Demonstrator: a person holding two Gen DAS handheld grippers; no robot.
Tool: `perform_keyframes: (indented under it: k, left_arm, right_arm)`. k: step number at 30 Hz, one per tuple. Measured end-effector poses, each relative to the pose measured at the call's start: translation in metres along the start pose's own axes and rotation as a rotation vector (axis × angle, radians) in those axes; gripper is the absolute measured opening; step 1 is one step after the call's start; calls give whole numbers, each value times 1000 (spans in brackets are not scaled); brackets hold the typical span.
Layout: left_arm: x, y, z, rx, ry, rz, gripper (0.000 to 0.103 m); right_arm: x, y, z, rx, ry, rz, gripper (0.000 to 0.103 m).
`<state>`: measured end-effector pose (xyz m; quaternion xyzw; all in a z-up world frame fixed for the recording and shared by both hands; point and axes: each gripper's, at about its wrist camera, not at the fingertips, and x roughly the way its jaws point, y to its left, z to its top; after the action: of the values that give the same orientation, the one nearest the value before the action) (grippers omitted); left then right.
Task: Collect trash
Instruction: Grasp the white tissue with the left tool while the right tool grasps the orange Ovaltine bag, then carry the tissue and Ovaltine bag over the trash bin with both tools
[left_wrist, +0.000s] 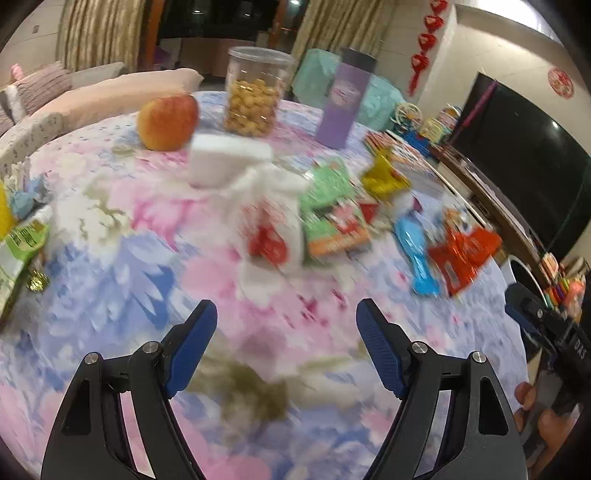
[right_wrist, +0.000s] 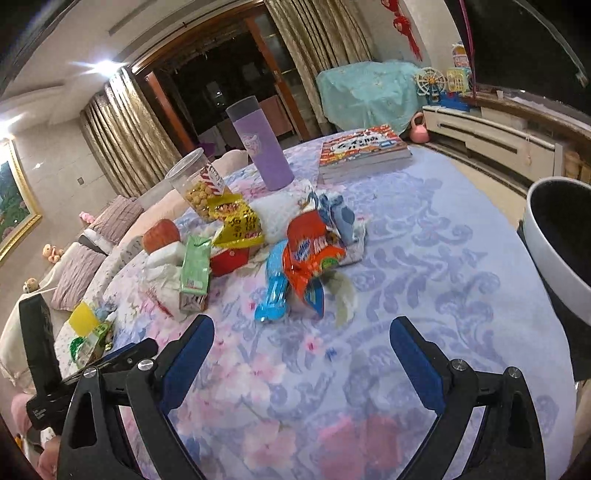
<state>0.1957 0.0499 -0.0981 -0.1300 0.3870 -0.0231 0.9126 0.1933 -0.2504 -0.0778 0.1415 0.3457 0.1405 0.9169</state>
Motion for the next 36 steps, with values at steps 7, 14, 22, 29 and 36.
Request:
perform_keyframes:
  k: [7,14,22,29,36]
  left_arm:
    - [20,23,32,-79,-1,-31,80]
    - [52,31,45,-113,35,-42,79]
    - [45,33,43,-92,23,-63,37]
    - [1,38,27,-87,-34,-59,35]
    - [-22,-3,9,6,-19,-145,35]
  right_arm:
    - [21,3,13,10,-11,-16,97]
    - [43,4,22,13,0,-26,96]
    - [58,-1,25,25,44,14,32]
    - [40,5,15,-11,29,41,28]
    - [11,-6,3,5,13,49,28]
